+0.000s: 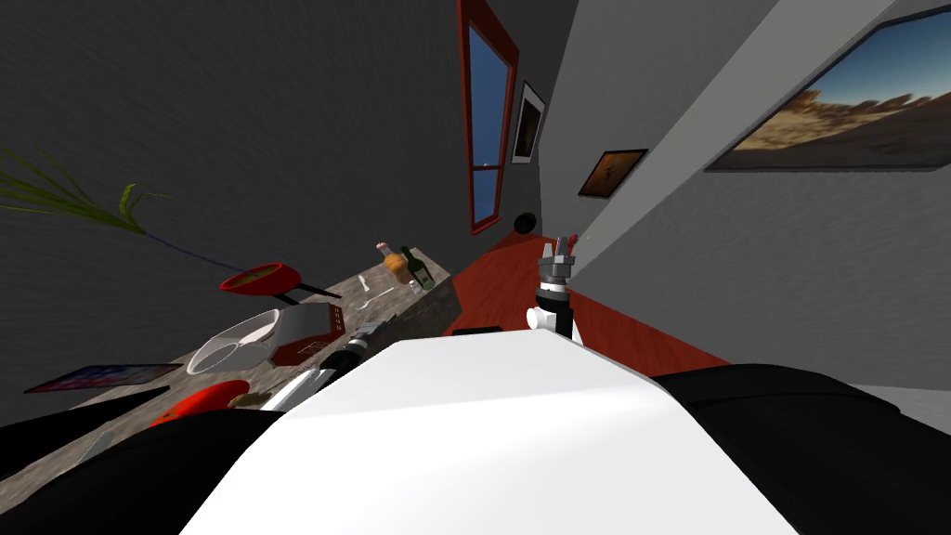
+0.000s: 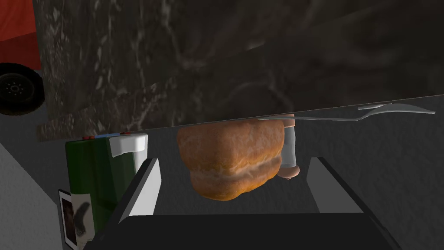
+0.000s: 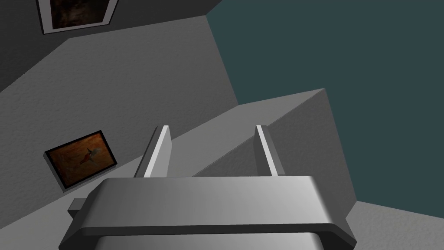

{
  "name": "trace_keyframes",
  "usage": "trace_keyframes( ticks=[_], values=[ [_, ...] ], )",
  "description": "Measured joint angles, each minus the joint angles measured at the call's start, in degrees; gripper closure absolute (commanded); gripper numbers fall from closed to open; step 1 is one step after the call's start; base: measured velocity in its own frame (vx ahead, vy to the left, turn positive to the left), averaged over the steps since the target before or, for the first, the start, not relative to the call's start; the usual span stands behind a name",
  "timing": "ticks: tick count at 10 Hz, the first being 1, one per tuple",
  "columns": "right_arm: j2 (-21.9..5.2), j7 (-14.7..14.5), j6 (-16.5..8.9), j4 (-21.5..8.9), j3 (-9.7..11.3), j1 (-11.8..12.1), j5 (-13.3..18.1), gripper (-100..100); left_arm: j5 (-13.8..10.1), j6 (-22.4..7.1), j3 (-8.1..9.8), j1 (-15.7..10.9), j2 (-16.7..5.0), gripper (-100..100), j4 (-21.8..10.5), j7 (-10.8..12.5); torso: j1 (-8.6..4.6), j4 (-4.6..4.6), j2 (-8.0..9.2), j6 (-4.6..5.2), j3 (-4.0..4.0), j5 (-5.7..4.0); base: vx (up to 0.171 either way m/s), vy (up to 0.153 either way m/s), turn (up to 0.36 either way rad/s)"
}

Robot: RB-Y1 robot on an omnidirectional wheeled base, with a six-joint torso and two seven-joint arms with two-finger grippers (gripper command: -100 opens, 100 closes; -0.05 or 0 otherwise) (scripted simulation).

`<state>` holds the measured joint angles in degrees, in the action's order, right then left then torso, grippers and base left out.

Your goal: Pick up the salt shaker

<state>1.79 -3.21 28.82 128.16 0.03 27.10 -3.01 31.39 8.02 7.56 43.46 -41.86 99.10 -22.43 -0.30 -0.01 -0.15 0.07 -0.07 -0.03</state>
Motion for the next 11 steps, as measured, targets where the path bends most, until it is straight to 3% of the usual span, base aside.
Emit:
trace_keyframes(
  ticks=[4, 6, 11],
  values=[
    [0.0, 0.0, 0.0, 0.0, 0.0, 0.0, 0.0, 0, 0.52, -1.9, -0.47, 5.09, -0.75, -100, 1.98, -1.26, -0.05, -0.02, -0.09, 0.0, -0.05, -0.01, 0.014, -0.065, 0.048],
    [0.0, 0.0, 0.0, 0.0, 0.0, 0.0, 0.0, 0, 0.49, -2.41, -0.83, 6.86, -2.22, -100, 2.45, -1.45, -0.02, -0.03, -0.17, 0.03, -0.1, 0.0, 0.061, -0.071, -0.043],
    [-0.01, 0.0, 0.0, 0.0, 0.0, 0.02, 0.0, 0, 0.05, -0.52, -1.06, 8.63, -7.27, -100, 4.84, 2.36, 0.13, -0.15, -0.66, 0.06, -0.39, 0.03, 0.142, -0.036, -0.125]
  ],
)
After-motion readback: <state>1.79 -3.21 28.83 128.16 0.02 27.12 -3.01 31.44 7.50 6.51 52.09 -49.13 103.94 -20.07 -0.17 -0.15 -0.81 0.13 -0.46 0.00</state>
